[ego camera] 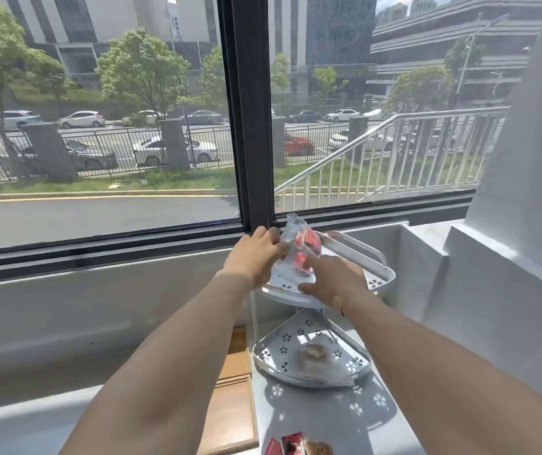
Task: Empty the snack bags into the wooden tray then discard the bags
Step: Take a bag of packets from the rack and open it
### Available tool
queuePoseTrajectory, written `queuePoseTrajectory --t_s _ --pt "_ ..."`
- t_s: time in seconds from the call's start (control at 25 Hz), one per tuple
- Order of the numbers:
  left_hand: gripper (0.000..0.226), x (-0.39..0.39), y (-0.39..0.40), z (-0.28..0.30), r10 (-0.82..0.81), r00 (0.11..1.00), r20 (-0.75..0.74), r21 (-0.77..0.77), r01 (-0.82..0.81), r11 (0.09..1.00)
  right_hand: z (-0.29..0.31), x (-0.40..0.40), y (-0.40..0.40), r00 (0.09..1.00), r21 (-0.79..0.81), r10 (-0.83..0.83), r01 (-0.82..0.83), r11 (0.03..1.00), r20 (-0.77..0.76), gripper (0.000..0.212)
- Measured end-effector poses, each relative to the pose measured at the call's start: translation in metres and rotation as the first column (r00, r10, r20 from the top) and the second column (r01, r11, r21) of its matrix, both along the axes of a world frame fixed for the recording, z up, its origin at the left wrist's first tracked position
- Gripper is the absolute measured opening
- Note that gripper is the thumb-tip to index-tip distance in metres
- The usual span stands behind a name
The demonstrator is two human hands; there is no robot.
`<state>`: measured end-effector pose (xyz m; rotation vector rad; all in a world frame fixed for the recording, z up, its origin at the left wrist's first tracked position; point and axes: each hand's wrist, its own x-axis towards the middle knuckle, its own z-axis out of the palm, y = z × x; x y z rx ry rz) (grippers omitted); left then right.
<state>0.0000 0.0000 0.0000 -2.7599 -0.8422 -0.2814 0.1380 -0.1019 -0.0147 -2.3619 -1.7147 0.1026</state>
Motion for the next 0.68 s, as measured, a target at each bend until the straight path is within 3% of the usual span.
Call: queuePoseTrajectory --t_s 0.16,0.44,0.68 --pt "0.015 0.009 0.011 -0.006 0.027 0.999 0.036 -0.070 -0.025 0.997 -0.011 0.003 0.024 0.986 0.049 0.086 -0.080 0.996 -0.146 0.057" --pt "0.016 0.002 0.019 -0.010 0.159 0.971 0.179 -0.254 -0.111 0.961 -0.028 0.019 0.036 0.999 0.100 -0.010 0.006 0.995 0.042 0.007" --pt "0.015 -0.007 0.008 -0.001 0.248 0.938 0.242 -0.353 -0.153 0.923 0.003 0.035 0.009 0.994 0.154 -0.108 0.103 0.983 0.022 0.020"
